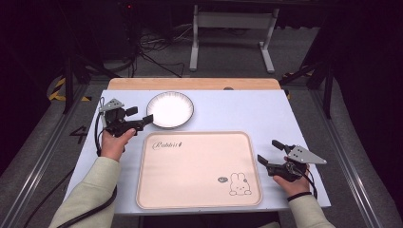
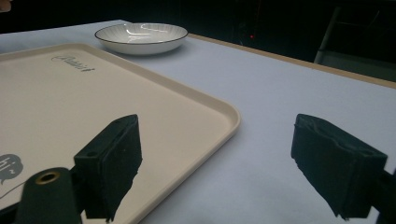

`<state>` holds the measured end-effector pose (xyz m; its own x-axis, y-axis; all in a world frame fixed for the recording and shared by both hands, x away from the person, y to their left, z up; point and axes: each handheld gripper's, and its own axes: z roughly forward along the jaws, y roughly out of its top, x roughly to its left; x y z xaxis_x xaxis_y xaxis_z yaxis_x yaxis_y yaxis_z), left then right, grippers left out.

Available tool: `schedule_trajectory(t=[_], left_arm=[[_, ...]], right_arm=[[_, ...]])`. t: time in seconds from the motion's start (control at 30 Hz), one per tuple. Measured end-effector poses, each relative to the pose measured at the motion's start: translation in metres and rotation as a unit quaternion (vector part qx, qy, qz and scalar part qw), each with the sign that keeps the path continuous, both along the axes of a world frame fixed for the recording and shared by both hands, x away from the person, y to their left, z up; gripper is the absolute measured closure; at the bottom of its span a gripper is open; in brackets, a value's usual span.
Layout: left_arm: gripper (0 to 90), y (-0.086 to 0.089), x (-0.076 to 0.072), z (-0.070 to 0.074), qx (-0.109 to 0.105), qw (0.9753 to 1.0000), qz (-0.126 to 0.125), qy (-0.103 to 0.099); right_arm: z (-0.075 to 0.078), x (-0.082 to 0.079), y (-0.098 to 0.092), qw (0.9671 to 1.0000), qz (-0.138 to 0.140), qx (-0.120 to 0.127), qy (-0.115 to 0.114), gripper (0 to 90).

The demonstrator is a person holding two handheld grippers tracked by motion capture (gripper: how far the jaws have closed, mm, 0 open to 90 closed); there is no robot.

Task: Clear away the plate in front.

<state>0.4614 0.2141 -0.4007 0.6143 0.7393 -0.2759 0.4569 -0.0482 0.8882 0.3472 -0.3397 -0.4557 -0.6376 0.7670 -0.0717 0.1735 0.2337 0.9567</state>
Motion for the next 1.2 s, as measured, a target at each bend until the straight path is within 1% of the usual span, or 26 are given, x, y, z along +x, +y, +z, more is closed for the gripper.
schedule_trajectory(t=[0.03, 0.07, 0.1, 0.17, 0.23, 0.4, 0.5, 0.57, 0.73, 0.77, 0.83, 0.87, 0.9, 0.97, 1.0, 1.03, 1.07, 1.1, 1.2], left_arm=[[13.7, 0.001, 0.002, 0.000, 0.002, 1.0000, -0.001, 0.000], [13.7, 0.001, 0.004, 0.000, -0.003, 1.0000, 0.003, 0.000], [13.8, 0.001, 0.007, 0.000, -0.006, 1.0000, 0.001, 0.002], [14.6, 0.002, 0.012, 0.000, -0.018, 0.9998, 0.000, 0.010], [15.0, 0.003, 0.016, 0.000, -0.022, 0.9997, 0.002, 0.012], [16.4, 0.005, 0.029, -0.002, -0.046, 0.9984, 0.005, 0.030], [17.4, 0.006, 0.036, -0.002, -0.056, 0.9976, 0.007, 0.041], [18.2, 0.007, 0.040, -0.002, -0.054, 0.9975, 0.007, 0.044], [20.1, 0.006, 0.049, -0.004, -0.052, 0.9967, 0.017, 0.059], [20.5, 0.006, 0.049, -0.004, -0.052, 0.9967, 0.017, 0.059], [21.0, 0.005, 0.053, -0.005, -0.054, 0.9962, 0.019, 0.066], [23.8, 0.004, 0.056, -0.006, -0.048, 0.9956, 0.025, 0.076], [25.7, 0.004, 0.056, -0.006, -0.048, 0.9956, 0.025, 0.076], [26.8, 0.002, 0.059, -0.008, -0.037, 0.9962, 0.025, 0.075], [27.0, 0.002, 0.060, -0.009, -0.033, 0.9964, 0.026, 0.074], [27.2, 0.001, 0.061, -0.010, -0.032, 0.9961, 0.027, 0.078], [27.1, 0.001, 0.064, -0.012, -0.025, 0.9956, 0.033, 0.084], [26.5, 0.001, 0.064, -0.012, -0.025, 0.9956, 0.033, 0.084], [25.6, -0.001, 0.069, -0.017, -0.016, 0.9942, 0.048, 0.095]], right_arm=[[0.000, 0.000, 0.000, 1.0000, 0.001, -0.001, 0.000, 16.6], [0.000, 0.000, 0.000, 1.0000, 0.001, -0.001, 0.000, 16.6], [0.000, 0.000, 0.000, 1.0000, 0.001, -0.002, -0.001, 16.7], [0.000, 0.000, 0.000, 1.0000, 0.002, -0.003, -0.001, 16.7], [0.000, 0.000, 0.000, 1.0000, 0.002, -0.003, -0.001, 16.7], [0.000, 0.000, 0.001, 1.0000, 0.002, -0.006, -0.002, 16.7], [0.000, 0.000, 0.001, 1.0000, 0.001, -0.007, -0.002, 16.7], [0.000, 0.000, 0.001, 1.0000, 0.000, -0.008, -0.002, 16.7], [0.000, -0.001, 0.002, 1.0000, -0.001, -0.010, -0.002, 16.7], [0.000, -0.001, 0.002, 1.0000, -0.001, -0.010, -0.002, 16.7], [0.000, -0.001, 0.002, 0.9999, -0.001, -0.010, -0.002, 16.7], [0.000, 0.000, 0.002, 0.9999, 0.000, -0.011, -0.003, 16.7], [0.000, 0.000, 0.002, 0.9999, 0.000, -0.011, -0.003, 16.7], [0.000, 0.000, 0.002, 0.9999, 0.000, -0.011, -0.002, 16.7], [0.000, -0.001, 0.002, 0.9999, 0.000, -0.011, -0.002, 16.7], [0.000, 0.000, 0.002, 0.9999, 0.001, -0.012, -0.003, 16.7], [0.000, -0.001, 0.002, 0.9999, 0.002, -0.012, -0.004, 16.7], [0.000, -0.001, 0.002, 0.9999, 0.002, -0.012, -0.004, 16.7], [0.000, -0.001, 0.003, 0.9999, 0.002, -0.013, -0.003, 16.7]])
